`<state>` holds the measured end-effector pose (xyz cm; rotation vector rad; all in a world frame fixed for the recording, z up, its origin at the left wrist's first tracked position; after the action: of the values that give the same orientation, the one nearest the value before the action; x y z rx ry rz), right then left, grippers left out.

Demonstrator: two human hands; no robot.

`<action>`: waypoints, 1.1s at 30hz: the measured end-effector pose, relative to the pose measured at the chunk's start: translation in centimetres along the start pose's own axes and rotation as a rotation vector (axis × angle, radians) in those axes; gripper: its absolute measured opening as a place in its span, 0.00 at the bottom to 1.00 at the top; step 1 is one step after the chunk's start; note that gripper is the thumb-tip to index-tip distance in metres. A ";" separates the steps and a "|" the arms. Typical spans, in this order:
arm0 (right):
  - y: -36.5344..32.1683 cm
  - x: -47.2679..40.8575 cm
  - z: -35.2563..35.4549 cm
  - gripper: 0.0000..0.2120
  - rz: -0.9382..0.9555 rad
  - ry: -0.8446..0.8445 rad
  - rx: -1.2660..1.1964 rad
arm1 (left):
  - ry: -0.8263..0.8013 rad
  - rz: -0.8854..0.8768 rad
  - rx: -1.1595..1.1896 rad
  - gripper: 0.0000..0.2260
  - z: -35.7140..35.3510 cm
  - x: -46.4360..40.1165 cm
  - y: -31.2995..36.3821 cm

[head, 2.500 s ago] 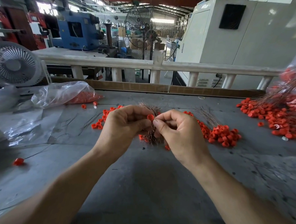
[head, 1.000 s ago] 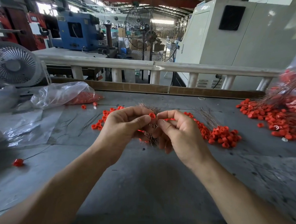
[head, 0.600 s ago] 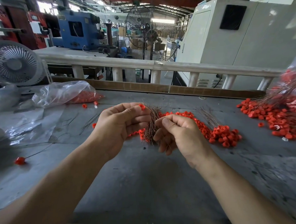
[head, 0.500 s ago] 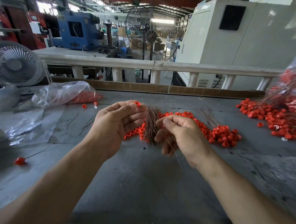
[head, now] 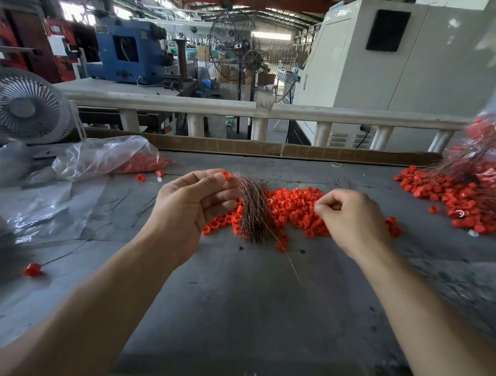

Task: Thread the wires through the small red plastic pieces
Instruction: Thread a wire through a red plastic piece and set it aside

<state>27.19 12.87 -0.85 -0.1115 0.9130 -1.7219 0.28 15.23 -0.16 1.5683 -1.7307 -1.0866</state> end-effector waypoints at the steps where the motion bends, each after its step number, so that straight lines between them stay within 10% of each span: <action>1: 0.1 0.1 -0.4 0.09 -0.002 -0.038 0.022 | -0.002 0.001 -0.005 0.06 -0.1 0.0 -0.1; 18: -2.8 1.2 -2.4 0.05 0.163 -0.054 0.294 | -0.062 0.018 -0.135 0.07 -0.9 0.6 -0.8; 33: -4.8 2.4 -1.1 0.06 -0.003 -0.172 -0.768 | -0.135 -0.033 -0.239 0.08 -1.4 0.7 -1.7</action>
<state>21.97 11.72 0.43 -0.7521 1.3940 -1.2561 2.21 14.32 -0.95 1.4071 -1.5953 -1.3881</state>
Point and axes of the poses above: each hand's wrist, its own x-axis away from the middle knuckle, its own z-axis out of the back of the hand, y = z × x, the point moved 5 cm from there along -x, towards the middle knuckle, and after that the axes turned 1 degree about -y, right-handed, at the moved point
